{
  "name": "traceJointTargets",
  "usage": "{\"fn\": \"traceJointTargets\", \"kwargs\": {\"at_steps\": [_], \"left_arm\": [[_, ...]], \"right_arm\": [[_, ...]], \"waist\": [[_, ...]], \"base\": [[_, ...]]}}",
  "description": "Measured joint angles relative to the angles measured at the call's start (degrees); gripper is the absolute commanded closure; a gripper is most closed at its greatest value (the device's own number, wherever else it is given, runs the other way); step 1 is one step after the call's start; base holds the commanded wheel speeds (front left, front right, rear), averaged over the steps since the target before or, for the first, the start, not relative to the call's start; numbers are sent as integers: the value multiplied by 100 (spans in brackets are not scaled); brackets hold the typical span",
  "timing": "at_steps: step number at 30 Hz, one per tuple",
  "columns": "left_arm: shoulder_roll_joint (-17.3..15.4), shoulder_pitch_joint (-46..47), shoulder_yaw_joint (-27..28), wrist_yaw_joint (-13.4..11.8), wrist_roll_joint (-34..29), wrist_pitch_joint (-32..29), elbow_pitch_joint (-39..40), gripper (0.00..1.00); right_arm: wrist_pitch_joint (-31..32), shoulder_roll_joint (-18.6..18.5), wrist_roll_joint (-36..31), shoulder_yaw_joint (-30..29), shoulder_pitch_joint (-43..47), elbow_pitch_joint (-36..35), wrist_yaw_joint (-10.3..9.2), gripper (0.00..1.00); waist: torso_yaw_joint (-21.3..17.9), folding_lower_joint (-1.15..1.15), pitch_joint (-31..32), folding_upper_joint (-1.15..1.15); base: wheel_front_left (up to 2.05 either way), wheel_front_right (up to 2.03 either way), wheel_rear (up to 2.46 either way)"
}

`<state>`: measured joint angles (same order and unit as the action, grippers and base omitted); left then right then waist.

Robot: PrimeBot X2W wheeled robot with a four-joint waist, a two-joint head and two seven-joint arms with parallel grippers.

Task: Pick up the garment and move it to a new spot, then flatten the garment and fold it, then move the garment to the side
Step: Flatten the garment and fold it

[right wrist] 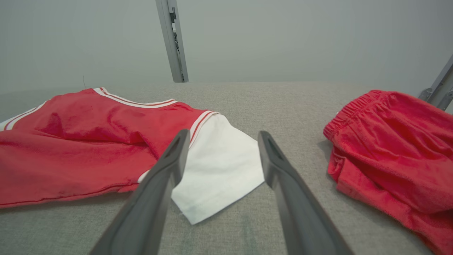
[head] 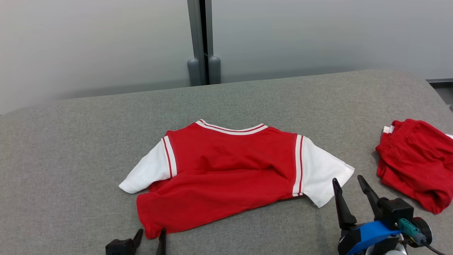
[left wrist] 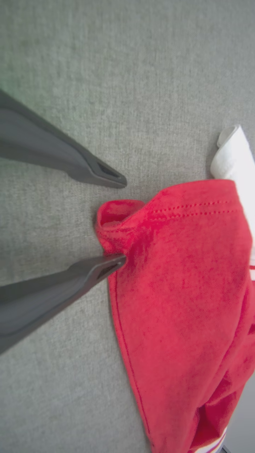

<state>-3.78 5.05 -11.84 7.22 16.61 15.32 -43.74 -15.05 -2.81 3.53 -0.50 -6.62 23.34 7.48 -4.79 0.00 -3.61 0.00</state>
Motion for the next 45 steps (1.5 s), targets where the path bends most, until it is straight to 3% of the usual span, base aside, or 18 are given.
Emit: {"fn": "traceJointTargets", "kwargs": {"at_steps": [1,2,3,4,5,10,20,34,35,36,37,38,45], "left_arm": [[-15,9,-42,0,73,2,-22,0],[-42,24,-114,-1,110,15,-36,14],[-67,47,-168,-1,151,16,-51,65],[-81,71,-211,0,209,16,-59,98],[-94,94,-270,0,263,16,-66,100],[-183,112,-408,23,423,-10,100,100],[-479,-108,11,20,179,-19,428,100],[-375,42,142,23,47,-10,457,100],[-383,58,130,23,48,-9,460,100],[-398,77,112,23,54,-9,467,100],[-416,94,90,23,63,-10,474,100],[-437,100,67,24,64,-9,482,100],[-500,130,159,37,151,-19,704,100]], "right_arm": [[0,-1,0,-3,1,0,0,0],[0,0,0,-9,1,-3,0,0],[0,0,0,-19,1,-5,0,0],[0,0,0,-30,1,-9,0,0],[0,0,0,-41,1,-11,0,0],[0,-3,13,-205,0,21,0,0],[0,-2,-73,-708,-59,579,0,0],[-20,-1,-207,-737,-587,1963,0,0],[-30,-5,-207,-725,-662,2106,0,19],[-43,-15,-207,-713,-747,2206,0,49],[-46,-18,-207,-675,-828,2291,0,61],[-60,-33,-186,-651,-903,2373,0,100],[-9,-15,138,-584,-1011,2232,0,100]], "waist": [[-6,0,-9,0],[-10,0,-17,0],[-13,0,-26,-1],[-13,0,-35,0],[-11,0,-43,0],[61,0,-85,0],[564,0,-163,0],[872,0,-455,0],[877,0,-482,0],[885,-1,-505,-1],[891,0,-526,0],[896,-1,-542,0],[887,0,-491,0]], "base": [[0,0,0],[0,0,0],[0,0,0],[0,0,0],[0,0,0],[0,0,0],[0,0,0],[0,0,0],[0,0,0],[0,0,0],[0,0,0],[0,0,0],[0,0,0]]}}
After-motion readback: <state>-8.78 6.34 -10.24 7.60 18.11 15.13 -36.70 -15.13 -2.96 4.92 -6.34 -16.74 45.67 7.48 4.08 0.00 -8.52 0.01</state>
